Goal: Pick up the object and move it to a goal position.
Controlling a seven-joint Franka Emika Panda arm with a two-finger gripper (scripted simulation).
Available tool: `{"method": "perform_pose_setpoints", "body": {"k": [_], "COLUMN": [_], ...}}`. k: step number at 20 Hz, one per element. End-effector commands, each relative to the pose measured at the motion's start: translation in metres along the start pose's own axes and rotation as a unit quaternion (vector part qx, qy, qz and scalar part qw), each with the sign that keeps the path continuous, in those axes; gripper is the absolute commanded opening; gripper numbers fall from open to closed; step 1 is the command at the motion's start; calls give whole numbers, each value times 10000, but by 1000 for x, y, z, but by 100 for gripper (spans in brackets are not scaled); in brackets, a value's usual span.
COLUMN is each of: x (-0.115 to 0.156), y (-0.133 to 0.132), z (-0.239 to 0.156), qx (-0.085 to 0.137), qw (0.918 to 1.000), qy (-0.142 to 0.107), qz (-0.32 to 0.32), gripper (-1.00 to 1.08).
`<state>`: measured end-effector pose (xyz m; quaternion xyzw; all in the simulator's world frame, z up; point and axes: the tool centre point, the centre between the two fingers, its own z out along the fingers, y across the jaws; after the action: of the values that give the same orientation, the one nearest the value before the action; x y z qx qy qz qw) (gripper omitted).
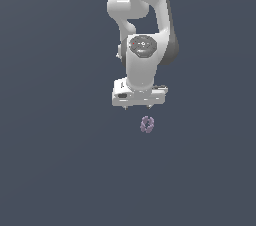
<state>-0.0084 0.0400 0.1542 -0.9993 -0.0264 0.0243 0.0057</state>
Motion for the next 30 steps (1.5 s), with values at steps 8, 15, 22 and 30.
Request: {"method": "perform_pose_setpoints", "body": {"k": [8,15,22,30], "x": [18,27,29,29], "y": [-28,-46,-50,-50], "z": [30,49,53,84], "qx": [-34,-46,-47,-47], "qw": [9992,9979,9977,9976], "qy": [136,226,236,242], "qz": [376,609,641,651], "gripper": [100,100,100,100]}}
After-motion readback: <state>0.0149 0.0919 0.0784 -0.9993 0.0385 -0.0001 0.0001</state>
